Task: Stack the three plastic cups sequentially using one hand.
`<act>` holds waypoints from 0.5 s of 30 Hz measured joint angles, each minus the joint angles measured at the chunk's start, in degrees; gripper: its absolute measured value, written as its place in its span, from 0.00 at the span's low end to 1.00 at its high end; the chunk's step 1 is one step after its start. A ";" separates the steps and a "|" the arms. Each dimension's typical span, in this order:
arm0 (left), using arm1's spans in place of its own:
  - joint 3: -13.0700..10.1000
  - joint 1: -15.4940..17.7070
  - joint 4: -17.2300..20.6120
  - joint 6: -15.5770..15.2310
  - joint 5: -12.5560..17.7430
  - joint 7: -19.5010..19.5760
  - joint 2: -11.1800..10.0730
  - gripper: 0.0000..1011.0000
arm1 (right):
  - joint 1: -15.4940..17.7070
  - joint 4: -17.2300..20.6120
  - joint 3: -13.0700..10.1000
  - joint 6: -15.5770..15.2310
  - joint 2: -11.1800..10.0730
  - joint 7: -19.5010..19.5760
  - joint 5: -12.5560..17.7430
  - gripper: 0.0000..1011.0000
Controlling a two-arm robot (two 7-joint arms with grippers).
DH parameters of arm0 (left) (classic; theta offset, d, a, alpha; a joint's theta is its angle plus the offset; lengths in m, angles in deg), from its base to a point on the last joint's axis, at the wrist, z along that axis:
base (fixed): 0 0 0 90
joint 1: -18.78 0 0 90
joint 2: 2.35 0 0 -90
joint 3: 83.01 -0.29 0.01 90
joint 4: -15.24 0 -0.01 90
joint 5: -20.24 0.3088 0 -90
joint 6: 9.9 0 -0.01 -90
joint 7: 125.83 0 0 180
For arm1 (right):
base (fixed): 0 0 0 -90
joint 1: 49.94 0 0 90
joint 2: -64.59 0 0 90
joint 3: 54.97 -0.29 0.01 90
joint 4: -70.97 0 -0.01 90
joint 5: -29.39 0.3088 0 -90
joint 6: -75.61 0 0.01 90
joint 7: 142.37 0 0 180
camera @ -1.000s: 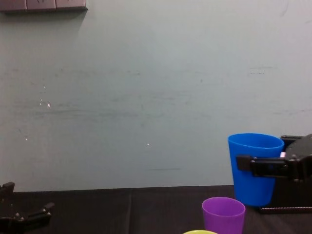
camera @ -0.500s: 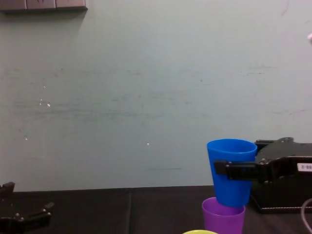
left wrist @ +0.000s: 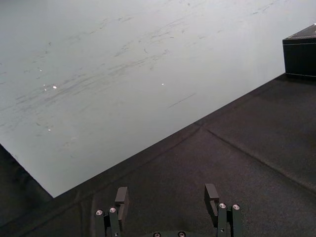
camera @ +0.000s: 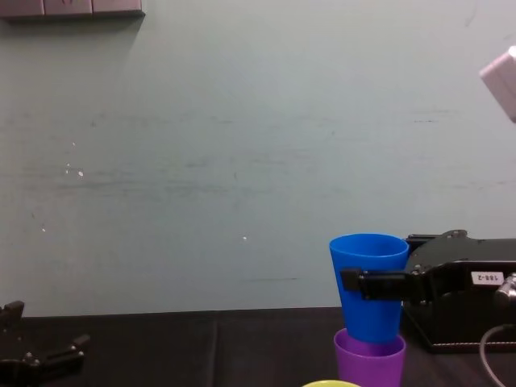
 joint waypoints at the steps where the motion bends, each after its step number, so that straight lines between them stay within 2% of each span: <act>1: 0.00 0.00 0.00 0.00 0.00 0.00 0.00 1.00 | -0.09 -0.14 0.04 0.00 0.06 0.00 -0.05 0.73; 15: 0.00 0.00 0.00 0.00 0.00 0.00 0.00 1.00 | -0.84 -3.51 0.12 1.01 1.16 -0.59 -0.06 0.73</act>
